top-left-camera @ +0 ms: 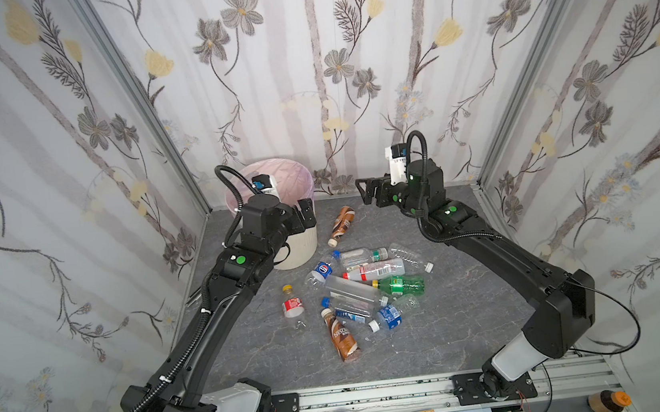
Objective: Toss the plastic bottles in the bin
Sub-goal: 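Draw the right arm back while the left gripper lowers toward the pile, then grasp the clear yellow-cap red-label bottle with the left gripper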
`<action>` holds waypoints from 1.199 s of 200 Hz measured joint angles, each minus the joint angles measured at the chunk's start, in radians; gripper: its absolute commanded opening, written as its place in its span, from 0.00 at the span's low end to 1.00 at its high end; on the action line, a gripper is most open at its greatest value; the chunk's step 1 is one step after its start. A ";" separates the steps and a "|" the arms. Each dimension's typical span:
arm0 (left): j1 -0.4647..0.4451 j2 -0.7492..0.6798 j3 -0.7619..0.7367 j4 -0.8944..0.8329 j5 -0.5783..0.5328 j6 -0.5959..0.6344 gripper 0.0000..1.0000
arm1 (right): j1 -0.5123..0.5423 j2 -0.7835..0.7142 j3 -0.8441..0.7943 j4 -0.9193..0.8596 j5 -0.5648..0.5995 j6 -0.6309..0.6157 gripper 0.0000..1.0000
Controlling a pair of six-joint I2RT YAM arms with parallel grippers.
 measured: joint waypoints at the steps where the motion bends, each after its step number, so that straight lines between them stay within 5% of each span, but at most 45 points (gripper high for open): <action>1: -0.003 0.001 0.000 0.000 -0.002 0.001 1.00 | -0.001 -0.003 -0.005 0.000 0.001 0.000 1.00; 54: -0.108 0.007 -0.117 -0.023 -0.076 -0.008 1.00 | -0.051 -0.169 -0.283 0.010 0.032 -0.010 1.00; 116: -0.135 -0.185 -0.440 -0.097 -0.173 -0.192 1.00 | -0.063 -0.237 -0.401 0.013 0.046 -0.018 1.00; 168: -0.103 -0.139 -0.589 -0.145 -0.136 -0.333 1.00 | -0.035 -0.243 -0.430 0.020 -0.019 -0.026 1.00; 240: 0.040 -0.174 -0.701 -0.153 0.003 -0.413 1.00 | 0.146 -0.256 -0.556 0.084 -0.090 -0.091 1.00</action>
